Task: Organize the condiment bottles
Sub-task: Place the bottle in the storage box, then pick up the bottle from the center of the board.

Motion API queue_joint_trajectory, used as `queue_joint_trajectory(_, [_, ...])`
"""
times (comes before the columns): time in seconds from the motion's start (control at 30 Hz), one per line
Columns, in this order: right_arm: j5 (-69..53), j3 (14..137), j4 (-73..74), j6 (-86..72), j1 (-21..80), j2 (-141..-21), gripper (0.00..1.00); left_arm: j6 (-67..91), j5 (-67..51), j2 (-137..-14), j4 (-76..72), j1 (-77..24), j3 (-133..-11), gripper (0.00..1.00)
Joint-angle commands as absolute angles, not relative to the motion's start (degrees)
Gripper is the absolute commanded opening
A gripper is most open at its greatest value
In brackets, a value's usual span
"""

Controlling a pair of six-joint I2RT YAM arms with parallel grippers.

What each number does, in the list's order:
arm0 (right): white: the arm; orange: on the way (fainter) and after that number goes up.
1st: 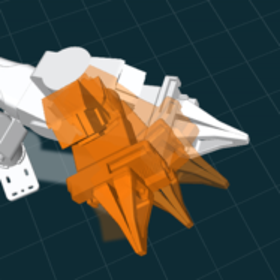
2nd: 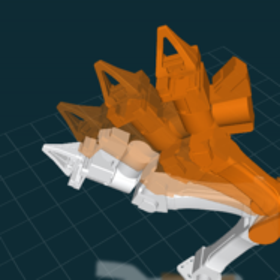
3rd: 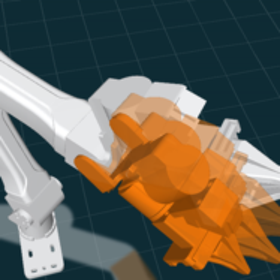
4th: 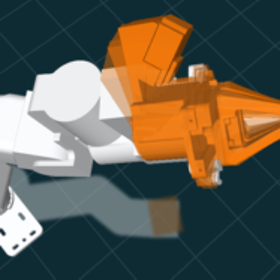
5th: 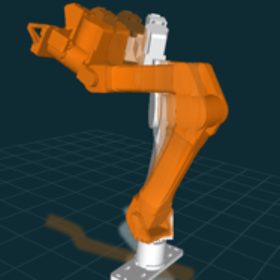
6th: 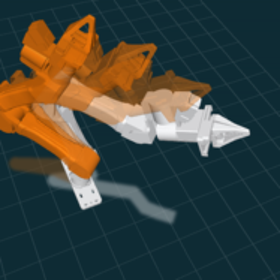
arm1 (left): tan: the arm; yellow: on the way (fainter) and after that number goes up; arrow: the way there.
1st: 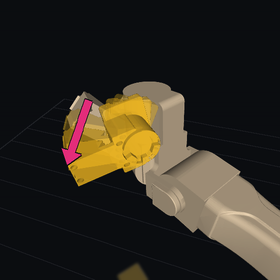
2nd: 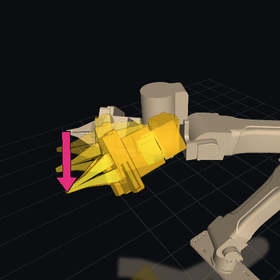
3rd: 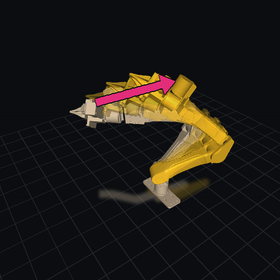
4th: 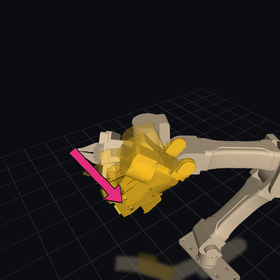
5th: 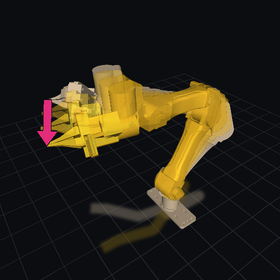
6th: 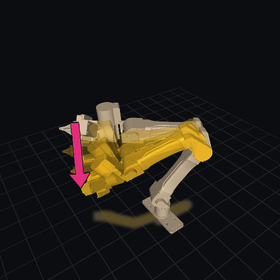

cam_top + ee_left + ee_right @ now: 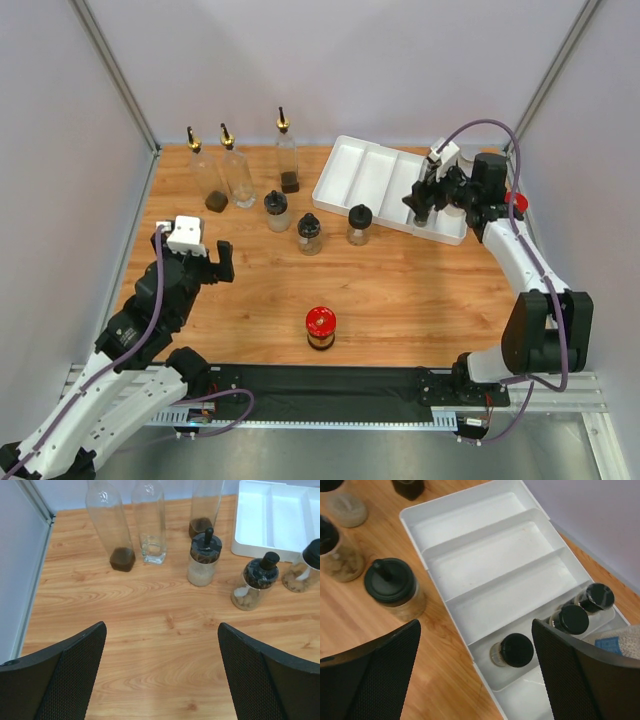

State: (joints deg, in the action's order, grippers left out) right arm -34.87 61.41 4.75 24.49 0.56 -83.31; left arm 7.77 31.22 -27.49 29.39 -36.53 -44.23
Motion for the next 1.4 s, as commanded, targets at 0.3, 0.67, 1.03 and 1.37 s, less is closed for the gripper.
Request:
queue_joint_trajectory(0.3, [-51.0, 66.8, 28.9, 38.4, 3.5, -77.8, 0.97, 6.2, 20.8, -30.2, 30.1, -36.4, -44.1, 1.00])
queue_joint_trajectory(0.67, [-43.1, 65.4, 25.9, 36.2, 9.0, -78.7, 0.98, 6.0, 17.4, -34.6, 31.8, -36.3, -45.2, 1.00])
queue_joint_trajectory(1.03, [-45.2, 65.9, 26.3, 49.6, 15.0, -86.3, 1.00, 6.2, 17.2, -34.5, 32.0, -36.3, -45.2, 1.00])
queue_joint_trajectory(1.37, [-47.1, 74.2, 25.6, 55.2, 15.2, -97.5, 1.00, 6.1, 17.4, -34.5, 32.1, -36.4, -45.2, 1.00])
